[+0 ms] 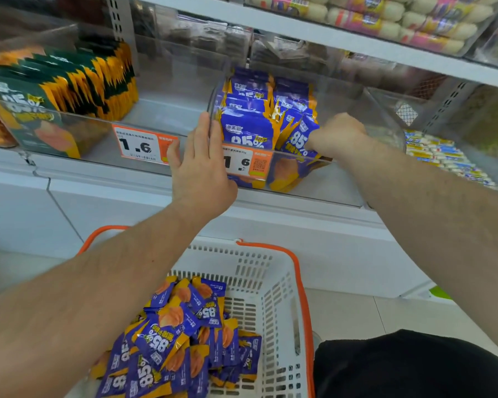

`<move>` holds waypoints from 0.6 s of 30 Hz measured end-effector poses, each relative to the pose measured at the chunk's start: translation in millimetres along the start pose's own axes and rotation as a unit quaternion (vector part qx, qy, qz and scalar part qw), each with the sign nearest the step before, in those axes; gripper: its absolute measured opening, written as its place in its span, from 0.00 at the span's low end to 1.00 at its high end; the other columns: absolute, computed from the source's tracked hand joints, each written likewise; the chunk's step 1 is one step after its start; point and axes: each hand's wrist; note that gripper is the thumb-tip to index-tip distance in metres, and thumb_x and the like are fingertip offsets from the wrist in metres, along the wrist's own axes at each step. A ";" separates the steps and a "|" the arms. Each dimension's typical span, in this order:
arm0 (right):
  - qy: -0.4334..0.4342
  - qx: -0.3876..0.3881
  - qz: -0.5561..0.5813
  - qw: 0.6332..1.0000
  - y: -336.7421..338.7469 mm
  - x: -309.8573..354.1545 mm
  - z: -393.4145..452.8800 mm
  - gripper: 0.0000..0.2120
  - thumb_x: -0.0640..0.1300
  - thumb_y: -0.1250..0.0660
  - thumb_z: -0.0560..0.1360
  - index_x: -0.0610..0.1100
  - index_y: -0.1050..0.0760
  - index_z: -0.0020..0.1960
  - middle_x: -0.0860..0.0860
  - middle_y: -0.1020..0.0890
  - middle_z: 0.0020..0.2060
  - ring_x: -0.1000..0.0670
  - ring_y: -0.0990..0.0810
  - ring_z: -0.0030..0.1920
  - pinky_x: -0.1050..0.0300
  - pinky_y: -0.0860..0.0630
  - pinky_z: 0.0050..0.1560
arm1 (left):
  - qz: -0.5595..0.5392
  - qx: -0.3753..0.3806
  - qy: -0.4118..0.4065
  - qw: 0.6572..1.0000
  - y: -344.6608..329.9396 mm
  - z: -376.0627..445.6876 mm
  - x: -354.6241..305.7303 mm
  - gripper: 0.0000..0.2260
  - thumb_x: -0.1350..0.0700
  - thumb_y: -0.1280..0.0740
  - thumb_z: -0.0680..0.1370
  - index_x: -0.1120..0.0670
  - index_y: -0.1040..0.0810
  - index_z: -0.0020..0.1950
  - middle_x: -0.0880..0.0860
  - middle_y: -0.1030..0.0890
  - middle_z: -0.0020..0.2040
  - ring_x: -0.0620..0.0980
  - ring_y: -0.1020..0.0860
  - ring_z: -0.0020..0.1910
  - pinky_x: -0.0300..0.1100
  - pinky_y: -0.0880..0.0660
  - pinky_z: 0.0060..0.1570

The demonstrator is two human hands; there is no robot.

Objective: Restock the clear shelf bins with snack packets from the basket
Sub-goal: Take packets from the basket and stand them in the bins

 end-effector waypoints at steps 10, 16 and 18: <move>-0.102 0.278 0.082 0.952 -17.6 -9.4 29.1 0.18 0.43 0.23 0.69 0.41 0.24 0.56 0.44 0.18 0.56 0.46 0.19 0.56 0.47 0.23 0.61 | -0.037 -0.080 -0.009 0.996 -8.5 6.2 6.7 0.38 0.57 0.29 0.66 0.61 0.38 0.75 0.60 0.35 0.74 0.59 0.32 0.70 0.62 0.42 0.66; -0.087 0.293 0.085 0.948 -20.9 -6.7 38.4 0.07 0.37 0.27 0.72 0.41 0.24 0.47 0.44 0.19 0.48 0.46 0.21 0.42 0.52 0.23 0.50 | -0.062 -0.100 0.010 0.993 -16.6 8.6 2.2 0.37 0.58 0.30 0.66 0.61 0.37 0.74 0.59 0.35 0.74 0.57 0.34 0.71 0.59 0.41 0.65; -0.088 0.285 0.076 0.952 -21.8 -6.8 41.4 0.06 0.37 0.28 0.73 0.41 0.24 0.47 0.44 0.20 0.46 0.46 0.23 0.44 0.48 0.24 0.56 | -0.065 -0.103 0.011 0.992 -17.2 9.0 1.7 0.36 0.58 0.30 0.65 0.60 0.36 0.73 0.59 0.35 0.74 0.57 0.34 0.71 0.60 0.41 0.65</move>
Point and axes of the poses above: each hand's wrist, its own z-axis towards the middle knuckle, its own y-axis out of the back of the hand, x = y × z
